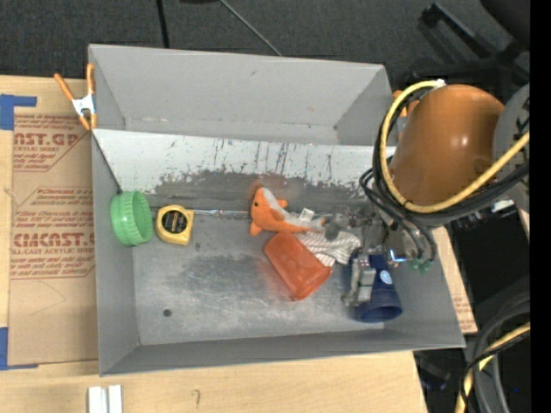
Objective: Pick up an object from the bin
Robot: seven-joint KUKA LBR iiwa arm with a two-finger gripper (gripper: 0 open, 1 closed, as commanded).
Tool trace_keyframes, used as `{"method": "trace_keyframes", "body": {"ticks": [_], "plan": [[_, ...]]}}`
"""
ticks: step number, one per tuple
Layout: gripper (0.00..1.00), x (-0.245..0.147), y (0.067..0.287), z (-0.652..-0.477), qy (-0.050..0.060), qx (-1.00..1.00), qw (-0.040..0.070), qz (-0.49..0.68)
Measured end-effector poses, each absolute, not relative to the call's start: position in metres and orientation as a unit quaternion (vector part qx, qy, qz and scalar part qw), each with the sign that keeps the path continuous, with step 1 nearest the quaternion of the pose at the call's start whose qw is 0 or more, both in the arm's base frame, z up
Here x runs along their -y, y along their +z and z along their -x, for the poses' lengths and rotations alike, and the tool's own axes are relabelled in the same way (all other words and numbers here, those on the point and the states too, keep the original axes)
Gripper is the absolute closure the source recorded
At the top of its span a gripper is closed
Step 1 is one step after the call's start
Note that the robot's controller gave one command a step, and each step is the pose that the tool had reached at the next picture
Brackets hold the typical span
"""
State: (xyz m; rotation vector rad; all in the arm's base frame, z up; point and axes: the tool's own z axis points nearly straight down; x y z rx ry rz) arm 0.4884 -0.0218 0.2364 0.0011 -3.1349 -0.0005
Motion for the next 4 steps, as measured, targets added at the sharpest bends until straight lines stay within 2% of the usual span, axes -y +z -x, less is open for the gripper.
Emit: {"method": "trace_keyframes", "body": {"ticks": [1,2,3,4], "plan": [[0.0,0.022,0.241,-0.49,0.0,1.0,-0.001,0.0],[0.0,0.013,0.185,-0.522,0.0,1.0,-0.005,-0.015],[0.0,0.002,0.153,-0.527,0.0,1.0,0.002,0.0],[1.0,0.005,0.101,-0.559,0.0,1.0,0.001,-0.031]]}}
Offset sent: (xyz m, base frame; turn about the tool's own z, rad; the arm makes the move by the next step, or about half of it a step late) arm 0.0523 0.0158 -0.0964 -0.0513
